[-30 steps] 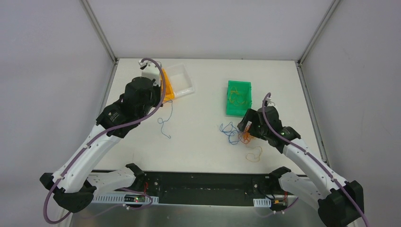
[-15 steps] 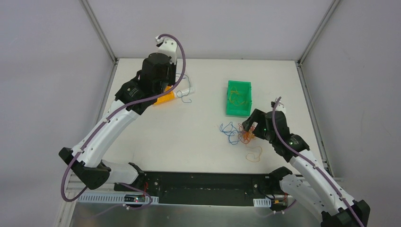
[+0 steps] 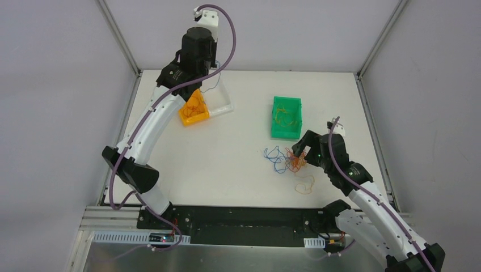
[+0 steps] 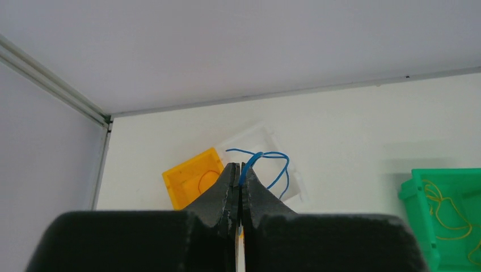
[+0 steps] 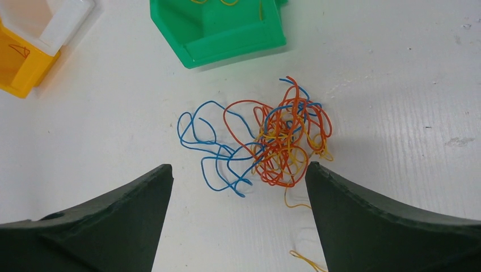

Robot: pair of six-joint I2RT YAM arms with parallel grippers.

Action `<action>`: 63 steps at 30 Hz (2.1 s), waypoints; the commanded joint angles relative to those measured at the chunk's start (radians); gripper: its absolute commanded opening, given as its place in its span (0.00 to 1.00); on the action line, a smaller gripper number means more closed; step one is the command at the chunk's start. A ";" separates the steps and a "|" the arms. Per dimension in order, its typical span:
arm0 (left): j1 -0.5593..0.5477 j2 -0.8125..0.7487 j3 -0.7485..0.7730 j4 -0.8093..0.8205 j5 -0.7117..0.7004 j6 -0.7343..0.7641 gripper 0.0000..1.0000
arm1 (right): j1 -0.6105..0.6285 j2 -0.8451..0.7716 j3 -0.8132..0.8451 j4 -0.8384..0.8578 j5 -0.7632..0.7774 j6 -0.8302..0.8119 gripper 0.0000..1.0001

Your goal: Untangle the cables

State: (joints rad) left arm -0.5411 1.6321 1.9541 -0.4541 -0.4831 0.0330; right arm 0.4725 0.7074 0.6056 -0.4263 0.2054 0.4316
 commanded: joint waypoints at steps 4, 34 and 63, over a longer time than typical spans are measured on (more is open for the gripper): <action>0.038 0.167 0.224 0.037 -0.073 0.149 0.00 | -0.003 0.027 0.030 0.017 0.017 -0.025 0.91; 0.138 0.304 0.294 0.069 -0.068 0.142 0.00 | -0.003 0.085 0.011 0.057 -0.003 -0.019 0.91; 0.142 0.222 0.408 0.144 -0.010 0.121 0.00 | -0.004 0.074 -0.006 0.064 -0.040 -0.001 0.91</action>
State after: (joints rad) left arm -0.4107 1.9579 2.3428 -0.3786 -0.5240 0.1719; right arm 0.4725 0.7902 0.5941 -0.3874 0.1741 0.4191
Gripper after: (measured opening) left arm 0.011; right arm 0.907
